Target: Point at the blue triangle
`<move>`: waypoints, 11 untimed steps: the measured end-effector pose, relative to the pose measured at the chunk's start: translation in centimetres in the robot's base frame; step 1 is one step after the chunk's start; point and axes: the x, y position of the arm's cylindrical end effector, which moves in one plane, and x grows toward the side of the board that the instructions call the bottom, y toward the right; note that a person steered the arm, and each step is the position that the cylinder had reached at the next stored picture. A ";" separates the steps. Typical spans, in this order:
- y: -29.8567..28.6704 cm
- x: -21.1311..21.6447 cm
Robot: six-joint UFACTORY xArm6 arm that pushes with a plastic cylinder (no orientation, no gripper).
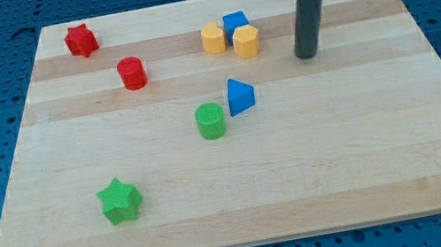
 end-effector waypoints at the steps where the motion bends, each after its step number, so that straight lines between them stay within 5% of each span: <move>1: -2.4 0.0; 6: -13.9 2.0; 11: -12.6 5.3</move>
